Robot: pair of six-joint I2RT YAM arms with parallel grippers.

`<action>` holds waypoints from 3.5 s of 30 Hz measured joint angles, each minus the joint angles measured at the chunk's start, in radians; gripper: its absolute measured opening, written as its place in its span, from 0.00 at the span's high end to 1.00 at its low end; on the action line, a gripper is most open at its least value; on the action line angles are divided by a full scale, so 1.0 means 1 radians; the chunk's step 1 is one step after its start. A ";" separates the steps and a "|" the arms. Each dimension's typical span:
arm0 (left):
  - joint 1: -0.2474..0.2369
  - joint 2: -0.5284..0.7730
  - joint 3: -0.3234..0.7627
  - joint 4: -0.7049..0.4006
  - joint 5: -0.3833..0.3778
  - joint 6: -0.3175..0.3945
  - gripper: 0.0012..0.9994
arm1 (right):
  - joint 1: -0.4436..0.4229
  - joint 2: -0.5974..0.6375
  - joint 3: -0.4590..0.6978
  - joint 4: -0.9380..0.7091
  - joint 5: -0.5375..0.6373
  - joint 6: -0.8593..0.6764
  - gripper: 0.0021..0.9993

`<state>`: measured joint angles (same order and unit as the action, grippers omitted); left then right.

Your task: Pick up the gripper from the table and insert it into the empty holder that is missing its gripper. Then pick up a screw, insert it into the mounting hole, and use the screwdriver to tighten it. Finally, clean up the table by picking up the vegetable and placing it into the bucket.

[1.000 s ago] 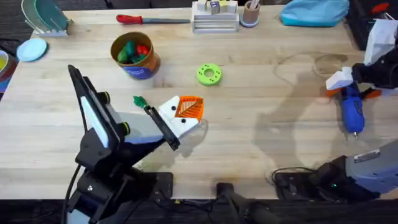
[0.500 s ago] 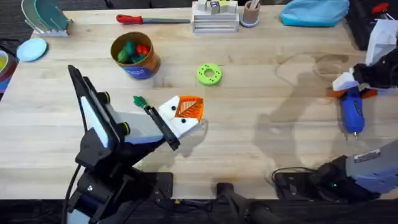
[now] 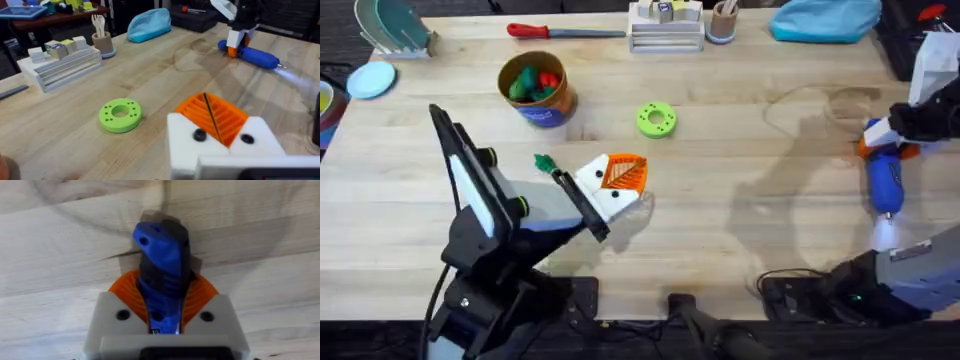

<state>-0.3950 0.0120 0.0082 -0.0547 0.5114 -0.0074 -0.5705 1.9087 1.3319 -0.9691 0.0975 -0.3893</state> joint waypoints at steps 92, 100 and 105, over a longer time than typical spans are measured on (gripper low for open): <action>0.000 0.000 0.000 0.000 0.000 0.000 1.00 | 0.506 -1.286 -0.761 1.067 -0.757 0.528 0.85; 0.000 0.000 0.000 0.000 0.000 0.000 1.00 | 0.763 -1.037 -0.762 1.439 -0.758 0.555 0.85; 0.000 0.000 0.000 0.000 0.000 0.000 1.00 | 0.872 -0.911 -0.761 1.611 -0.759 0.625 0.85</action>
<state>-0.3950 0.0119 0.0082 -0.0544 0.5114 -0.0074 0.3012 0.9977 0.5704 0.6424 -0.6617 0.2362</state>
